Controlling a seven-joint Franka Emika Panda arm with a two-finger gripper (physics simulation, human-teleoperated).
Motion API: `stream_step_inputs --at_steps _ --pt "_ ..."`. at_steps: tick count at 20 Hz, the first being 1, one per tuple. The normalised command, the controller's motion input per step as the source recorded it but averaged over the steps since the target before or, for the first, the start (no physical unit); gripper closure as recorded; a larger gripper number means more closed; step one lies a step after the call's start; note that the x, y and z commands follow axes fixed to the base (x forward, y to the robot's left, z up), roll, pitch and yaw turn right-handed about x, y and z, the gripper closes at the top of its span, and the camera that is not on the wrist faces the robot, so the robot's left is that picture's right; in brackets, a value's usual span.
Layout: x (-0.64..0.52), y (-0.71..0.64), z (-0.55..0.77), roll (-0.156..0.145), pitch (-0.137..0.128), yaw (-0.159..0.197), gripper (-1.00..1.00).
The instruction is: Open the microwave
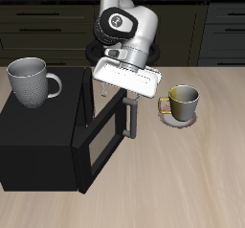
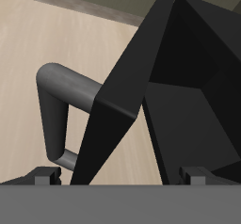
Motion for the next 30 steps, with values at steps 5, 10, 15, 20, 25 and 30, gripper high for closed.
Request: stream_step_inputs --at_steps 5,10,15,20,25,30 --pt "0.27 -0.21 0.01 0.007 0.009 0.009 -1.00" --pt "0.16 0.09 -0.04 0.050 -0.007 0.035 -1.00" --pt "0.25 0.28 -0.13 0.086 0.023 0.025 -1.00" --pt "0.16 0.24 -0.10 0.044 0.019 0.017 -1.00" --pt "0.23 0.07 -0.01 0.033 0.010 0.003 -1.00" --pt "0.19 0.01 0.01 0.019 -0.009 0.016 -1.00"
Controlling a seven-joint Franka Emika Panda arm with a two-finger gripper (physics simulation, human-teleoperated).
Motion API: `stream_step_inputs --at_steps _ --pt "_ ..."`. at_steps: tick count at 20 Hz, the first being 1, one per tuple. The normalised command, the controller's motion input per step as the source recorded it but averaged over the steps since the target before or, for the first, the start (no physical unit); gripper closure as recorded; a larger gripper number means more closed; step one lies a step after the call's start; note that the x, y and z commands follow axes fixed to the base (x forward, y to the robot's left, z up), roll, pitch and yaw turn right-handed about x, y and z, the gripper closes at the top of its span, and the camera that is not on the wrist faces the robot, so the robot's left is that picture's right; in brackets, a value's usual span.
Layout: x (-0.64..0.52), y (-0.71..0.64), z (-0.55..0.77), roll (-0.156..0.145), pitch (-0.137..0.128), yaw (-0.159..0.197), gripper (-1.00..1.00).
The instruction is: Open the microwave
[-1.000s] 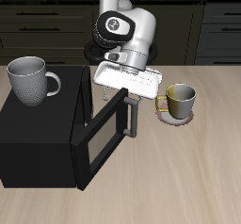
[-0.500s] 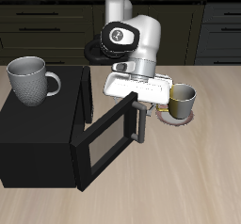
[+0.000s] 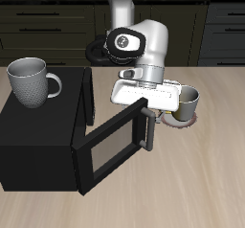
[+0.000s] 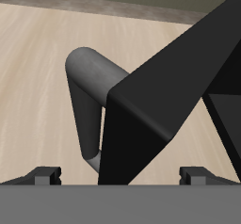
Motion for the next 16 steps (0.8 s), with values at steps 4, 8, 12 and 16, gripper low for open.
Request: stream_step_inputs --at_steps 4,8,12,16 --pt "0.26 -0.03 0.01 0.042 0.017 0.031 -1.00" --pt "0.19 -0.13 0.02 0.070 -0.023 0.002 -1.00" --pt "0.23 -0.23 0.18 0.006 -0.047 0.000 -1.00" --pt "0.22 -0.14 0.33 0.002 -0.093 0.037 -1.00"
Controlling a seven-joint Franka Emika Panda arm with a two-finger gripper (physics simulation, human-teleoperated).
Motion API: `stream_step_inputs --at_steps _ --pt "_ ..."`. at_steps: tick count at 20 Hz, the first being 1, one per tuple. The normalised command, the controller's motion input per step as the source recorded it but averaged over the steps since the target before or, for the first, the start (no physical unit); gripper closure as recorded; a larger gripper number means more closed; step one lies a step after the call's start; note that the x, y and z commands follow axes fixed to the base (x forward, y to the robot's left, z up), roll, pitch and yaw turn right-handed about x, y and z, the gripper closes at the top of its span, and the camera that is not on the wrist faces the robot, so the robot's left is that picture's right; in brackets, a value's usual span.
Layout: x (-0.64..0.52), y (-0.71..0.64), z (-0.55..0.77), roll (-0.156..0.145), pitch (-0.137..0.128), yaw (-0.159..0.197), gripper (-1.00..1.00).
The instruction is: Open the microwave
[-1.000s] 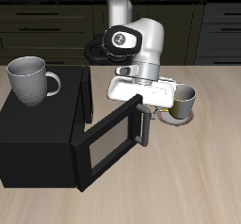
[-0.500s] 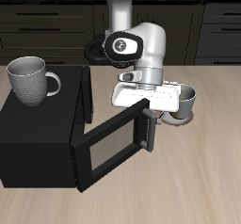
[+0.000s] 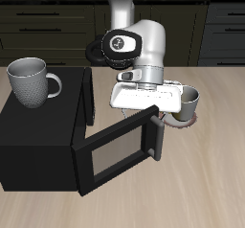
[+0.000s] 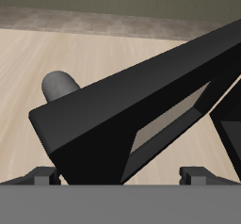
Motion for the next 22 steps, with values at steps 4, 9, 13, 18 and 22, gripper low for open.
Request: stream_step_inputs --at_steps 4,9,13,18,22 --pt "0.23 -0.03 0.35 0.066 -0.082 0.021 -1.00" --pt "0.17 0.04 0.29 0.033 -0.087 0.022 -1.00" --pt "0.37 0.02 0.15 0.024 -0.029 0.008 -1.00" --pt "0.34 -0.05 0.00 0.004 -0.019 0.006 -1.00" --pt "0.25 -0.08 -0.04 -0.024 0.004 -0.017 -1.00"
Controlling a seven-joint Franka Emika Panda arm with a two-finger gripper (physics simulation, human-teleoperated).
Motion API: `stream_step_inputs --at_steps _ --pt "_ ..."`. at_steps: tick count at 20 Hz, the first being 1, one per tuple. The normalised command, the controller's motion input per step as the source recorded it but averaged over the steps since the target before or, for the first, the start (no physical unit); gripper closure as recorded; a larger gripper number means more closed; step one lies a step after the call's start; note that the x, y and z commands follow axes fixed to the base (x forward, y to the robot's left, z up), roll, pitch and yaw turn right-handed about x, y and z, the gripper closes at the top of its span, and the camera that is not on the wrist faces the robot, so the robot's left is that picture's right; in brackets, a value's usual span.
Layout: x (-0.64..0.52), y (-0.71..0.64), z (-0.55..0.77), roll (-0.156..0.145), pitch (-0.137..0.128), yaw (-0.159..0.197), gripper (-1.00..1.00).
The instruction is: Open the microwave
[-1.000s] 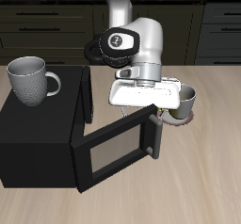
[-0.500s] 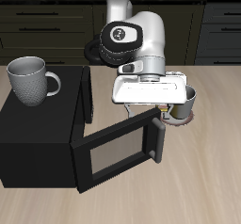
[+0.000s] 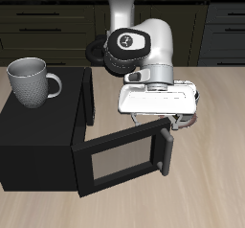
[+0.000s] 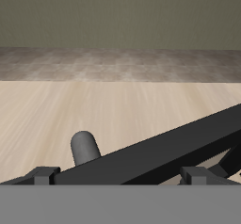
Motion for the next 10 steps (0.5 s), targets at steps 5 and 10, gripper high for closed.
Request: stream_step_inputs --at_steps 5,10 --pt "0.20 0.07 -0.03 0.018 0.000 -0.015 -1.00" --pt "0.17 0.05 -0.02 0.008 0.003 -0.017 -1.00"
